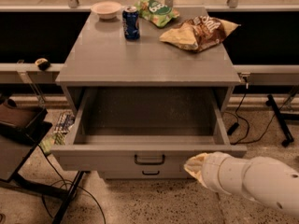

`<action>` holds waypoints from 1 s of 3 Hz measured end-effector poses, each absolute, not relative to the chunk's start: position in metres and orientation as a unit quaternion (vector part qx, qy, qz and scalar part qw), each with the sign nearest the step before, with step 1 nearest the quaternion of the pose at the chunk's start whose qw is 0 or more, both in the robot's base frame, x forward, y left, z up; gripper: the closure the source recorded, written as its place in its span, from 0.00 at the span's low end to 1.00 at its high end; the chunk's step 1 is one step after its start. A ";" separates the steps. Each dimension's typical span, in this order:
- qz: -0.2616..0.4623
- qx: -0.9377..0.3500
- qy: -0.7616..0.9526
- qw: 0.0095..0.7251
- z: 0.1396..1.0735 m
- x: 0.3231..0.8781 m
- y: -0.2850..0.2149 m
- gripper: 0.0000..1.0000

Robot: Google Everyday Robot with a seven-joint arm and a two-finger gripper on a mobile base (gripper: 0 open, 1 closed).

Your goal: Close top drawer

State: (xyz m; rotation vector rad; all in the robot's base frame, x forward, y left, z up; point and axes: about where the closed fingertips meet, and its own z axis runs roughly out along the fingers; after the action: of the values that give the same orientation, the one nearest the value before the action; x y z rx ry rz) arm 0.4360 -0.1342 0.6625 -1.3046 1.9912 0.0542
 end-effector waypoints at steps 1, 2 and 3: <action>0.022 -0.514 0.773 0.371 0.661 0.463 -0.129 1.00; 0.021 -0.512 0.774 0.372 0.660 0.475 -0.129 1.00; 0.023 -0.519 0.770 0.370 0.657 0.509 -0.120 1.00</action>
Offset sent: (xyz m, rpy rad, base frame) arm 0.2790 0.0608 -0.0240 -0.0289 0.0080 0.1124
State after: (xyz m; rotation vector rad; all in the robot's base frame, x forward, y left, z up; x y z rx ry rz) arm 0.5091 -0.1201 0.6566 -1.3319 1.9758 0.0585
